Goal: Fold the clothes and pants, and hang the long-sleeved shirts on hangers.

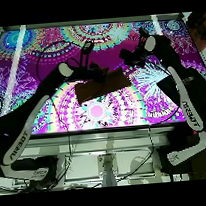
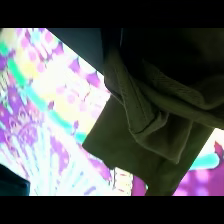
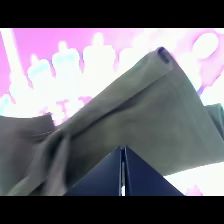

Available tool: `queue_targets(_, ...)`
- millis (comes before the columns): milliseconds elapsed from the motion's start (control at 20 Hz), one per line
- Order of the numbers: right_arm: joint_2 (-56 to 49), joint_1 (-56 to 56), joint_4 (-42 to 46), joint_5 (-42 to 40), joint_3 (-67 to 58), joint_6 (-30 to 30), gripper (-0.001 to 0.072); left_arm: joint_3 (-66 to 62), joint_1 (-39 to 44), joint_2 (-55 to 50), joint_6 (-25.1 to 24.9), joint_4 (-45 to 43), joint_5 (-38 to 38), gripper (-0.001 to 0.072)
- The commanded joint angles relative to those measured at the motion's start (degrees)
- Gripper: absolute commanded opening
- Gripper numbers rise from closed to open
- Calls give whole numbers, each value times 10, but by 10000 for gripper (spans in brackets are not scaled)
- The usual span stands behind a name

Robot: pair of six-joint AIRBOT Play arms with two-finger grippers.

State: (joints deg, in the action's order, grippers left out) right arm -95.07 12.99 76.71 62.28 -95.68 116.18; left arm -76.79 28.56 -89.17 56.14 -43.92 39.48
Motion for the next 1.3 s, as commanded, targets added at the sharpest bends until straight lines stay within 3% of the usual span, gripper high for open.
queue_targets(0,22,-13,16,-2,0,-3,15,-1,53,-47,0,60,-137,18)
queue_targets(50,23,-13,16,-2,0,-3,15,-1,62,-52,0,65,-151,28)
queue_targets(100,23,-13,16,-2,0,-3,16,-1,69,-55,0,65,-158,162)
queue_targets(150,23,-13,17,-2,0,-3,16,-1,74,-57,0,65,-160,476)
queue_targets(200,23,-13,18,-1,0,-3,16,-1,75,-57,0,65,-160,720)
queue_targets(400,23,-13,38,2,0,-41,15,-1,70,-47,0,65,-159,702)
queue_targets(600,23,-15,78,1,0,-157,17,-1,45,-18,0,36,-155,702)
queue_targets(650,22,-21,85,0,0,-184,67,-1,34,-7,0,26,-146,702)
queue_targets(700,20,-30,89,0,0,-204,299,-1,22,5,0,20,-134,702)
queue_targets(750,17,-41,89,1,0,-215,471,-1,9,17,0,20,-119,702)
queue_targets(900,1,-88,78,26,0,-234,497,-1,-28,43,0,20,-79,702)
queue_targets(1000,-24,-130,-10,64,0,-289,483,-1,-45,50,0,20,-61,702)
queue_targets(1200,-90,-198,-314,134,0,-446,491,-1,-52,50,0,20,-51,701)
queue_targets(1250,-102,-199,-330,130,0,-454,590,-1,-52,50,0,20,-51,702)
